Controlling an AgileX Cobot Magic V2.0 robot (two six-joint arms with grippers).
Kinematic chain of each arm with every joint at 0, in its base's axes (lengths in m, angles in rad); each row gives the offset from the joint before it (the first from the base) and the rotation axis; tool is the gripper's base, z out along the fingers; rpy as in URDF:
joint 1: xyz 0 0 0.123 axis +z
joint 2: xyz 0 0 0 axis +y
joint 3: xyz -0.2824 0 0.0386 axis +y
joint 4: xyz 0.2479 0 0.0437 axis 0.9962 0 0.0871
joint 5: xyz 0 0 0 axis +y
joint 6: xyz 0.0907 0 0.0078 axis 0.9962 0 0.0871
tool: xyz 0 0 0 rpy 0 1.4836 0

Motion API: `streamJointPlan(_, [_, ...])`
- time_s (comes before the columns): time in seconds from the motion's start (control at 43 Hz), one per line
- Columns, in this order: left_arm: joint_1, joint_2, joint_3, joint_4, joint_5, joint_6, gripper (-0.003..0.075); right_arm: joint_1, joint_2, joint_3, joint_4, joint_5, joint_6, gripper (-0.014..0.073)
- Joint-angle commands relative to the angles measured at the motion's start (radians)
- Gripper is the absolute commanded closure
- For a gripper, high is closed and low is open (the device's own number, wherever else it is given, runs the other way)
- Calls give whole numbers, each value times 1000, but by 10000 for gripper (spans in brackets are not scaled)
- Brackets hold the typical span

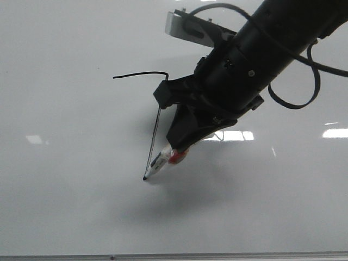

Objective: Write number 7 on whiteboard

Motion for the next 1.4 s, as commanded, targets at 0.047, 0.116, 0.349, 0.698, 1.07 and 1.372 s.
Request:
streamJointPlan(0.047, [1, 11, -26, -40, -91, -10, 741, 48, -156, -27, -10, -61, -104, 654])
streamJointPlan(0.116, [1, 11, -26, -79, -109, -10, 741, 76, -232, -29, -10, 8, -184, 654])
streamJointPlan(0.349, [1, 95, -30, 2, -123, -10, 738, 115, -380, -72, -9, 279, -357, 654])
streamJointPlan(0.698, [1, 514, -131, 19, -79, -8, 293, 254, -438, -129, -21, 434, -358, 654])
streamJointPlan(1.07, [-73, 637, -194, 24, -41, 29, 451, 340, -438, -129, -24, 384, -358, 654])
streamJointPlan(1.372, [-73, 637, -194, 24, -34, 29, 717, 340, -438, -129, -22, 384, -358, 603])
